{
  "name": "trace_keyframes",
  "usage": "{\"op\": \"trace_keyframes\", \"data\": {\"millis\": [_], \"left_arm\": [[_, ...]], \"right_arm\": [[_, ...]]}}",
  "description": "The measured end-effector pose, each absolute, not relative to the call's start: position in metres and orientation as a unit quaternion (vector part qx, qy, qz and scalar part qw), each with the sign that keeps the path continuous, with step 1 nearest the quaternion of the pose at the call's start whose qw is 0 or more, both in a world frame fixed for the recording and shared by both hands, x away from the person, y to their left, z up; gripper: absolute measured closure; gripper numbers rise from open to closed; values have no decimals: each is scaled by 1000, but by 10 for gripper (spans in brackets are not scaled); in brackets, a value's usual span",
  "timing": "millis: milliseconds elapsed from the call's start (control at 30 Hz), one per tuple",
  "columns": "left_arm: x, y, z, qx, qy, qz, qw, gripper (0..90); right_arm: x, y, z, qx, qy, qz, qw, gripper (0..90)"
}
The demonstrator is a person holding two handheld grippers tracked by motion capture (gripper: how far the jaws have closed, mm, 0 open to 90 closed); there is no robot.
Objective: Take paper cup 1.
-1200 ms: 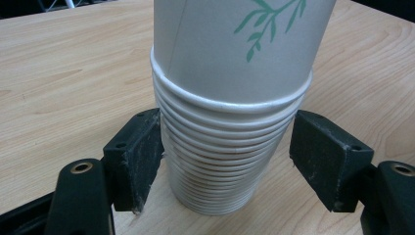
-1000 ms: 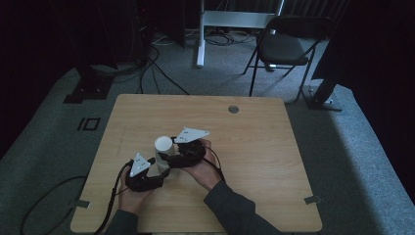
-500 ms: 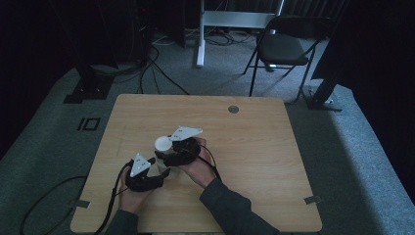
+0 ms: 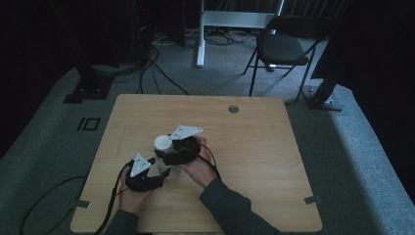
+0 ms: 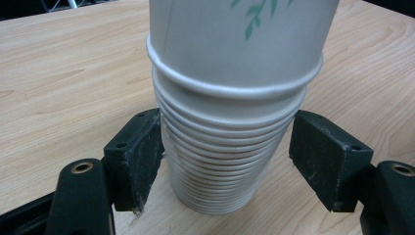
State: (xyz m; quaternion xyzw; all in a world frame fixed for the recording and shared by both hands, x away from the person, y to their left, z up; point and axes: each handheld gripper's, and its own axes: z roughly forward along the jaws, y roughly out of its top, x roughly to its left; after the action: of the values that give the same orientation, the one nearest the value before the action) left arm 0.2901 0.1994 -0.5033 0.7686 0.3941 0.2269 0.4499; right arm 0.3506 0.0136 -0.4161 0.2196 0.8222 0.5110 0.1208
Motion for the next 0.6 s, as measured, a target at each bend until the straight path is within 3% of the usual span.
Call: {"op": "trace_keyframes", "data": {"millis": [600], "left_arm": [[290,200,-503,769,394,227,450,297]], "right_arm": [[348,13,-399,217,814,525,122,323]]}}
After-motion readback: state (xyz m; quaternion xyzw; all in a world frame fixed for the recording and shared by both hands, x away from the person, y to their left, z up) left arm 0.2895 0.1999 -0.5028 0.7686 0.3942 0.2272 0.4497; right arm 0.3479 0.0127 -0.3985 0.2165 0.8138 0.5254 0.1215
